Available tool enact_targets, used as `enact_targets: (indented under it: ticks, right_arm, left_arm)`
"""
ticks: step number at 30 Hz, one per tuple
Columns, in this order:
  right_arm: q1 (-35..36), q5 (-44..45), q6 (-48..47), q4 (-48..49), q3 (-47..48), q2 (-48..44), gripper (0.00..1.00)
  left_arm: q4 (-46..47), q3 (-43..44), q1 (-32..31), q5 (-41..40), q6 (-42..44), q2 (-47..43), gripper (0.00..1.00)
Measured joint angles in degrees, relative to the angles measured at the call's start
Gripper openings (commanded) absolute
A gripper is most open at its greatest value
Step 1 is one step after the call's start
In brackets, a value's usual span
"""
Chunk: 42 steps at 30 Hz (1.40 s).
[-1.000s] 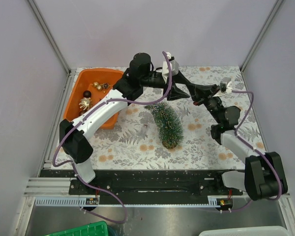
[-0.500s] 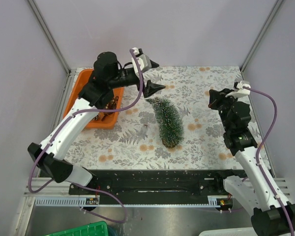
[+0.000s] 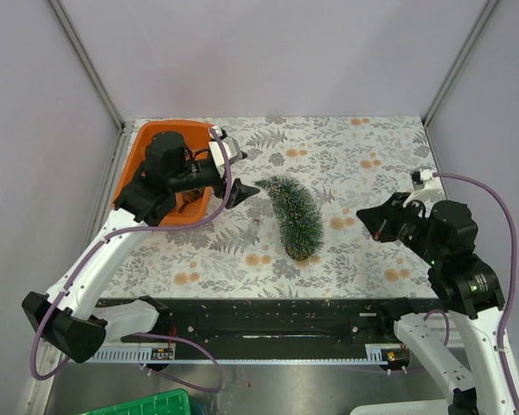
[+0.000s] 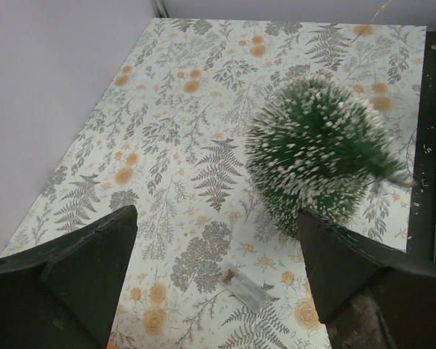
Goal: Decorate the small christmas tree
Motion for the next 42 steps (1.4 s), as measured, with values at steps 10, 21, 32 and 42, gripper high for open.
enact_targets:
  ticks: [10, 21, 32, 42]
  right_arm:
    - [0.0, -29.8, 4.3, -0.3, -5.8, 0.6, 0.0]
    - [10.9, -35.1, 13.4, 17.1, -16.1, 2.1, 0.0]
    - [28.6, -10.8, 17.1, 39.1, -26.7, 10.6, 0.0]
    - [41.6, 14.1, 15.0, 59.3, -31.7, 19.9, 0.0]
  left_arm:
    - [2.9, 1.0, 0.0, 4.8, -7.0, 0.5, 0.85]
    - [8.6, 3.4, -0.2, 8.6, -14.1, 1.8, 0.66]
    - [9.8, 3.5, -1.9, 9.4, -14.6, 2.4, 0.42]
    - [10.3, 3.9, -4.5, 9.6, -14.6, 4.0, 0.3]
